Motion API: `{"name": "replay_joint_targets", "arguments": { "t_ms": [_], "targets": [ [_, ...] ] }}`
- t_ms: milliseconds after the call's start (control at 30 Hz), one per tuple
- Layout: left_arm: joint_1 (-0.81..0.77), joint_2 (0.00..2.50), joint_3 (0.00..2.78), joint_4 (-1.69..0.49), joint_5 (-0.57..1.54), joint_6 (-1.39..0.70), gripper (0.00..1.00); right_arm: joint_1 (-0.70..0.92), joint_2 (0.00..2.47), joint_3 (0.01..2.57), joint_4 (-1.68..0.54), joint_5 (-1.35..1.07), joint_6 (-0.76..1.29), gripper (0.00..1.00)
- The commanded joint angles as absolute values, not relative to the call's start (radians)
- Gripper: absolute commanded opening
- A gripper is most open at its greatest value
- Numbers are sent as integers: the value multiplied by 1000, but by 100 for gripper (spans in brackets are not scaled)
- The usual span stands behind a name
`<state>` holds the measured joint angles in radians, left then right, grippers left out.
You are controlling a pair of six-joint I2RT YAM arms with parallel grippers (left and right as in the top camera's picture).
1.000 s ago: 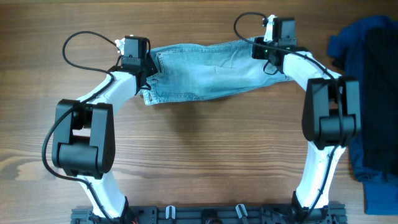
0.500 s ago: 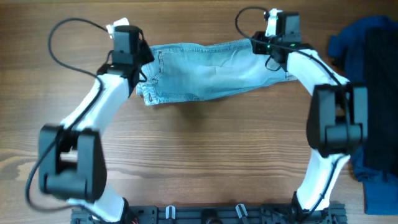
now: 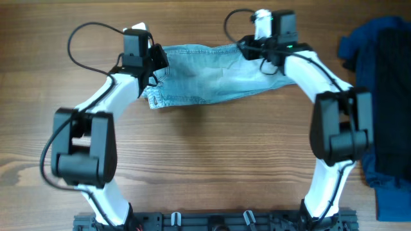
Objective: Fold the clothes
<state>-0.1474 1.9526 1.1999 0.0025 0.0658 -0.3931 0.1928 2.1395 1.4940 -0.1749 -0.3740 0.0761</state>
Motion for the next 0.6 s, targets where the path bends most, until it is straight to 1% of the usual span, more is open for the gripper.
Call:
{"name": "replay_joint_targets", "arguments": {
  "t_ms": [0,133,267,400,467,567],
  "targets": [
    [-139,2021,1199,51,19,-374,11,227,2241,1484,-142,-397,44,34],
    [-139,2058,1199,48,-57,-373,12,238,2316,1484,-99,-358,47,34],
    [-139,2062,1199,51,-88,-368,4,235,2342,1487,-88,-331,54,39],
    [-139,1998,1199,76,-88,-366,4,235,2281,1500,-97,-334,52,46],
    [-140,1928,1199,67,-88,-366,4,236,2227,1502,-113,-334,54,47],
    [-140,1824,1199,32,-88,-366,4,236,2125,1502,-141,-337,56,53]
  ]
}}
